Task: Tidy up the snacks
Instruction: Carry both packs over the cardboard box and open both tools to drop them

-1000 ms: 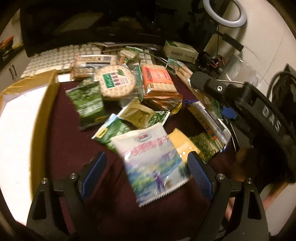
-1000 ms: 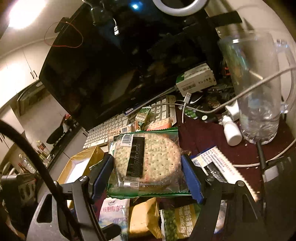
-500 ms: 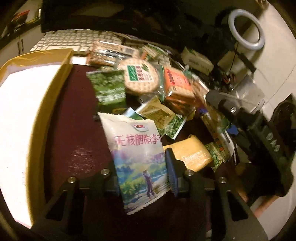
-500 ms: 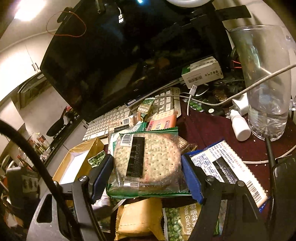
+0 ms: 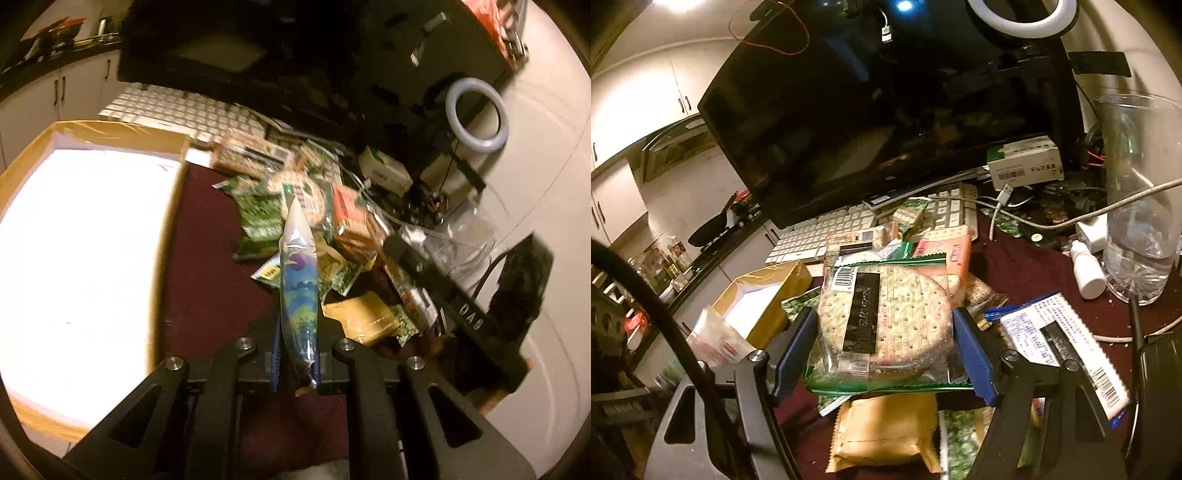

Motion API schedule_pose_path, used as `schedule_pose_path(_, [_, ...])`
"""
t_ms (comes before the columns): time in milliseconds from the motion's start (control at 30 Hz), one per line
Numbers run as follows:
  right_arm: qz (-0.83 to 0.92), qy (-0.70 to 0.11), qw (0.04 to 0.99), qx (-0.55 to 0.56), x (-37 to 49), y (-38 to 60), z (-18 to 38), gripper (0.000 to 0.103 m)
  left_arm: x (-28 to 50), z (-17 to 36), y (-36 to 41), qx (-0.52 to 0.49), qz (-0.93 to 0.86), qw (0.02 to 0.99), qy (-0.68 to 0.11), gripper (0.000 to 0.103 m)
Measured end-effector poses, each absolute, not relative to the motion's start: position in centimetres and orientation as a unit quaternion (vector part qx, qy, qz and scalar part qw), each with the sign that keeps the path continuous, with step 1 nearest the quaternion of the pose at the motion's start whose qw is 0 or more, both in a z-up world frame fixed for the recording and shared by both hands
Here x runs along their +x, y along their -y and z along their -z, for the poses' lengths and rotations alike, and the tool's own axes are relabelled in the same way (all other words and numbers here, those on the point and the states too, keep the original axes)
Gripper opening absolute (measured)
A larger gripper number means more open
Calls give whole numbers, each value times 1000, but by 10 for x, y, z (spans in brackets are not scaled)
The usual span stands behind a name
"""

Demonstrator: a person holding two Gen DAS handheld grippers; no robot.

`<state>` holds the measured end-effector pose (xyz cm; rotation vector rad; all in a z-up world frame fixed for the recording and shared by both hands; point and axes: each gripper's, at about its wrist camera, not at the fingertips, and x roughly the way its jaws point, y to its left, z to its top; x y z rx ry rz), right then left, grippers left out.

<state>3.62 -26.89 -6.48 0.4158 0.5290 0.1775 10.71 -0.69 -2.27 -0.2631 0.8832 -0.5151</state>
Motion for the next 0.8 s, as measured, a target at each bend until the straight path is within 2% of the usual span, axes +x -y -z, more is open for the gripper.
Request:
schedule_pose_path(133, [-149,-257,930,216,27,238,53,74,103,11,-34,-142,205,879,-406,14])
schedule_pose_path(467, [-296,-302,899,115,59,92,35,74,108,33,-136,-190,80,889,-410,14])
schedule_pose_path(800, [-256,-375,891,3,88,10,69,74,110,60,-178,-211,41,870,-444,14])
